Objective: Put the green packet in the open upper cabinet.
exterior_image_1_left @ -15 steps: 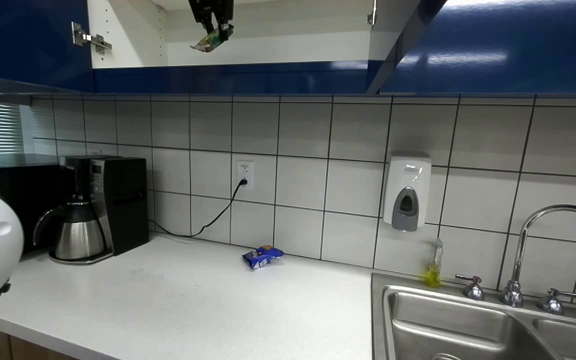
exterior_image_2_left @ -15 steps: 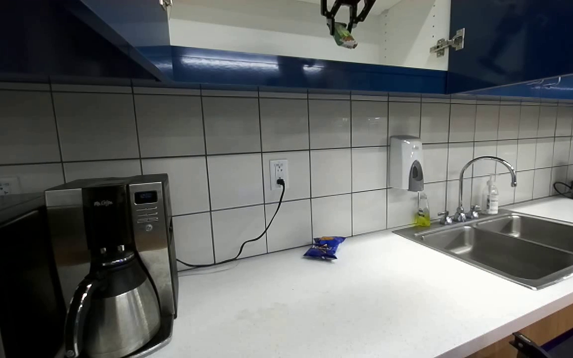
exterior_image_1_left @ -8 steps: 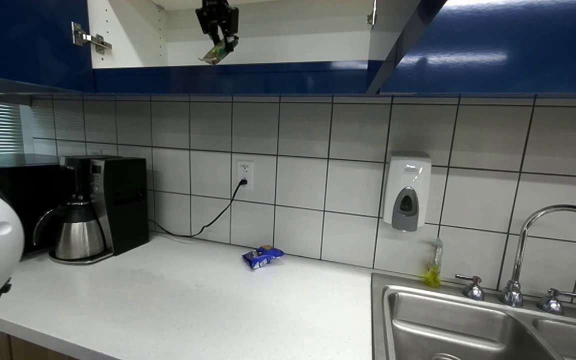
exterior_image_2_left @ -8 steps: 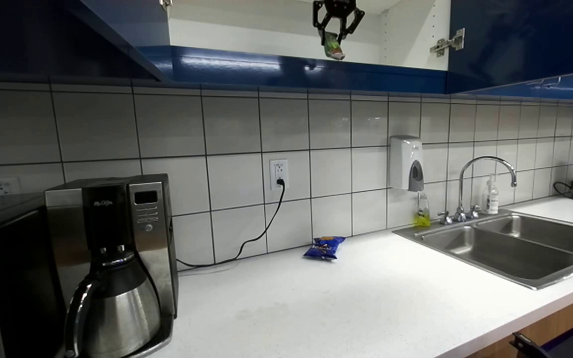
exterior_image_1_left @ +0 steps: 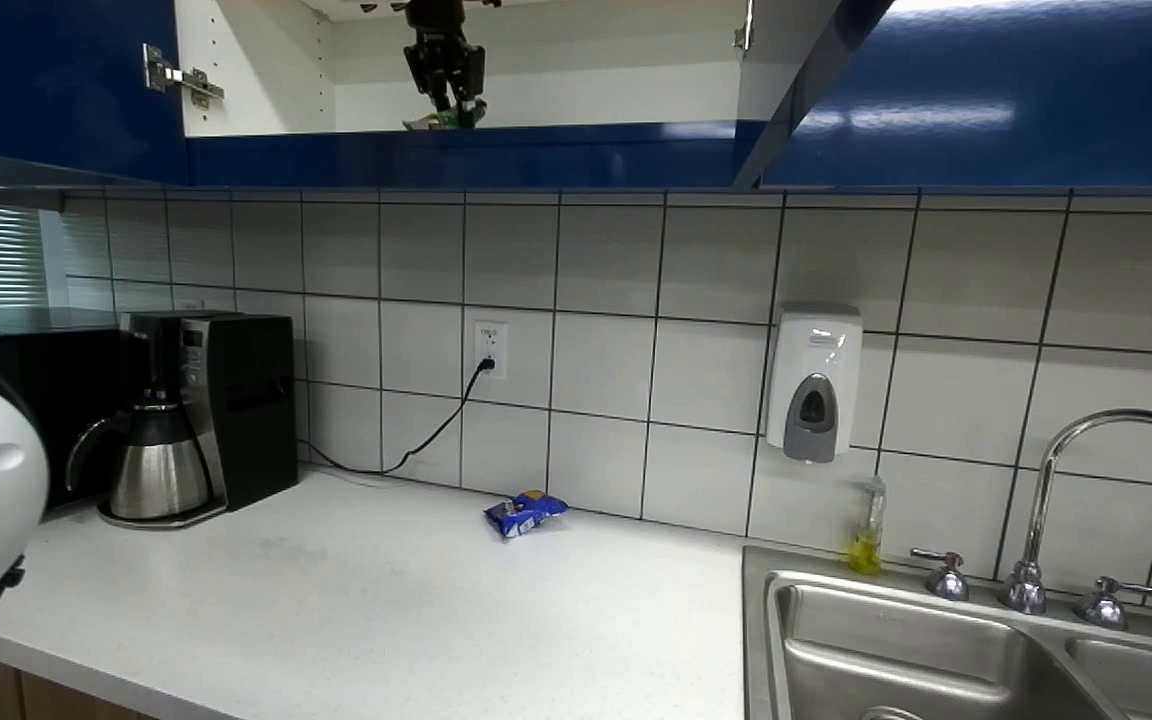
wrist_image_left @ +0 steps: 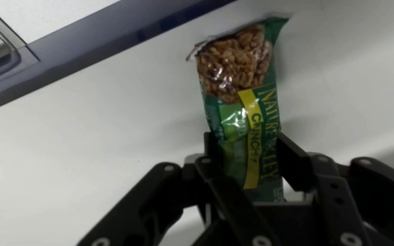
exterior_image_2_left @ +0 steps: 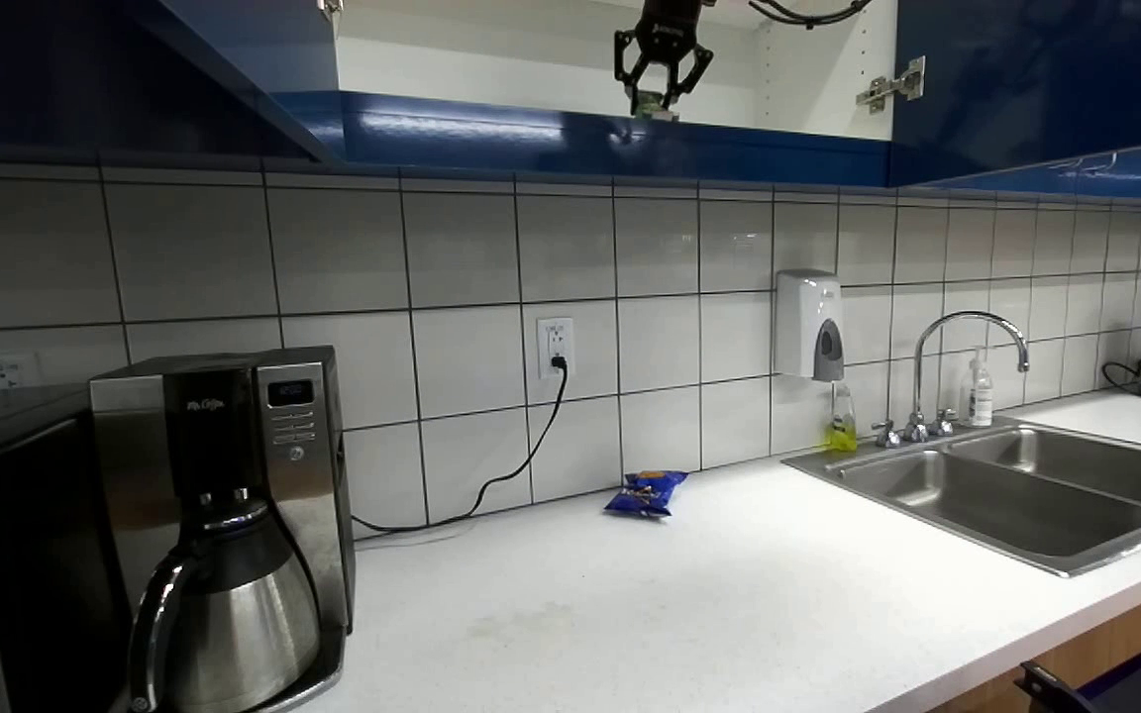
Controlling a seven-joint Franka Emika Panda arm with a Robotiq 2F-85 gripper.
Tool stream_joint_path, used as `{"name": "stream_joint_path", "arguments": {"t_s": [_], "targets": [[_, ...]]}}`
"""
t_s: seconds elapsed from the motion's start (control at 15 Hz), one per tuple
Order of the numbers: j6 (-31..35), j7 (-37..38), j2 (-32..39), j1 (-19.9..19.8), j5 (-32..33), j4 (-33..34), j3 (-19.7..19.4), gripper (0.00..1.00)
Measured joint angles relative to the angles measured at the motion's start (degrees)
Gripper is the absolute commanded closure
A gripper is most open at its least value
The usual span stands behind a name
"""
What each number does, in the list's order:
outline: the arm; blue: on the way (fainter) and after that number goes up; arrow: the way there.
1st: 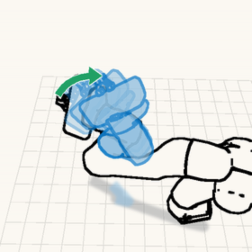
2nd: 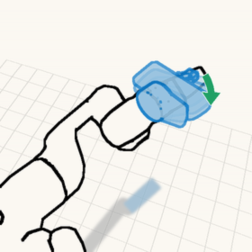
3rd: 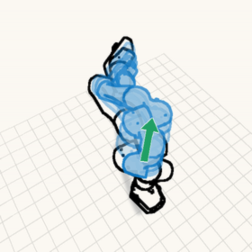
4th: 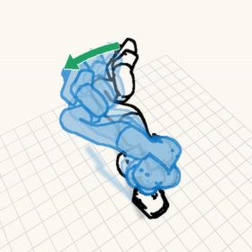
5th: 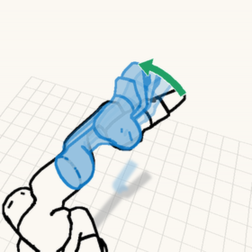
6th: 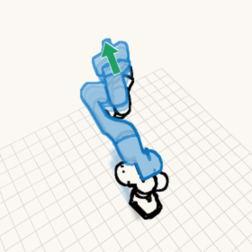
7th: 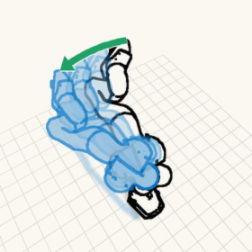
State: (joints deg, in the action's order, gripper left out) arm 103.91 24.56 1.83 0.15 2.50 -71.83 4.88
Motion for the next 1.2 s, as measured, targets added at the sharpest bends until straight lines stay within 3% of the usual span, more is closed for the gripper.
{"name": "stream_joint_path", "arguments": {"t_s": [0.2,0.27,1.2], "targets": [[0.01,0.72,0.81,0.08,0.32,0.00,0.00,0.02],[0.01,1.05,1.04,0.10,0.41,0.00,0.00,0.00],[0.01,1.88,0.50,0.06,0.59,-0.31,-0.83,0.00]]}}
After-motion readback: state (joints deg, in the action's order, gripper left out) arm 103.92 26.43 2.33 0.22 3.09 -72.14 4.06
